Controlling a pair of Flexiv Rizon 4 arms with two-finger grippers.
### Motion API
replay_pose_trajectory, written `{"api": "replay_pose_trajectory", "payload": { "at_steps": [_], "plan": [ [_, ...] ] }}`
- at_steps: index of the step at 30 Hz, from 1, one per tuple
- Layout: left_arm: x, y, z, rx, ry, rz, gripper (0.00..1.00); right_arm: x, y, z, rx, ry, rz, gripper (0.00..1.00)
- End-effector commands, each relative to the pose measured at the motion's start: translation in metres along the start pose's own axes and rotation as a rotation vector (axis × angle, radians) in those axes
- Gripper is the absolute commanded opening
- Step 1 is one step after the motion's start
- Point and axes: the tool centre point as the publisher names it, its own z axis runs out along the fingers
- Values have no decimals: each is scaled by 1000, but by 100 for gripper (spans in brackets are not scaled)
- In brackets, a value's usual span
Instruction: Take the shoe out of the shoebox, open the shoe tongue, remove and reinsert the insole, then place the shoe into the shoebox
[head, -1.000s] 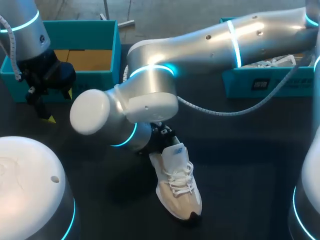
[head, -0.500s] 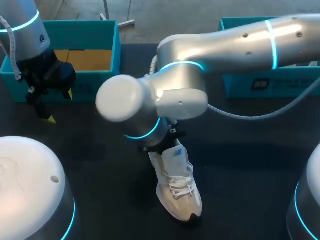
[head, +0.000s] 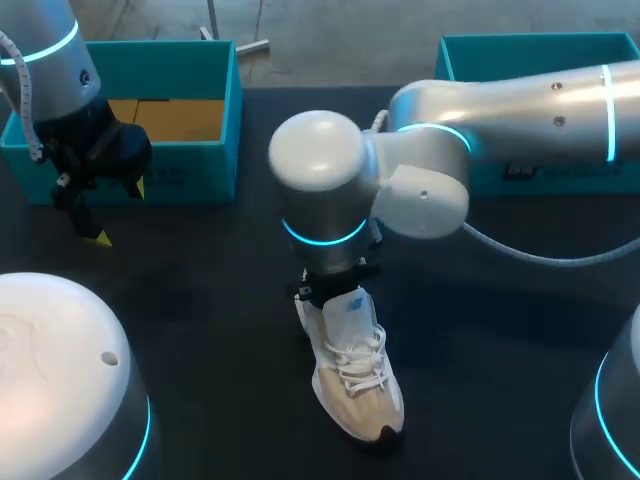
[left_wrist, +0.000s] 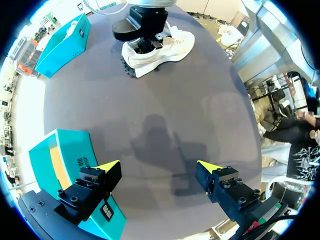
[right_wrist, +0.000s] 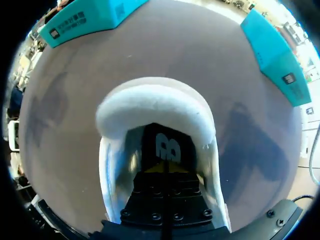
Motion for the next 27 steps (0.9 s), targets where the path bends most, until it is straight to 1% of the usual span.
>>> {"api": "replay_pose_trajectory", "payload": {
  "at_steps": [1, 5, 6, 10, 13, 15, 17, 18, 20, 23, 24, 25, 27],
  "plan": [
    [1, 0, 0, -4, 0, -1, 100, 4, -2, 15, 12, 130, -1, 0],
    [1, 0, 0, -4, 0, -1, 100, 4, -6, -3, -7, 103, -1, 0],
    [1, 0, 0, -4, 0, -1, 100, 3, -7, -11, -14, 98, -4, 0],
    [1, 0, 0, -4, 0, -1, 100, 3, -6, -33, -25, 98, -34, 0],
    [1, 0, 0, -4, 0, -1, 100, 2, -4, -46, -7, 102, -56, 0],
    [1, 0, 0, -4, 0, -1, 100, 1, -2, -50, 6, 82, -65, 0],
    [1, 0, 0, -4, 0, -1, 100, -2, -1, -53, 22, 96, -89, 0],
    [1, 0, 0, -4, 0, -1, 100, -4, -1, -56, 23, 83, -90, 0],
    [1, 0, 0, -4, 0, -1, 100, -7, -1, -59, 47, 105, -111, 0],
    [1, 0, 0, -4, 0, -1, 100, -11, -1, -57, 98, 115, -118, 0],
    [1, 0, 0, -4, 0, -1, 100, -12, -1, -56, 98, 127, -123, 0],
    [1, 0, 0, -4, 0, -1, 100, -12, -2, -55, 104, 144, -133, 4],
    [1, 0, 0, -4, 0, -1, 100, -12, -5, -55, 110, 150, -134, 16]
  ]
}}
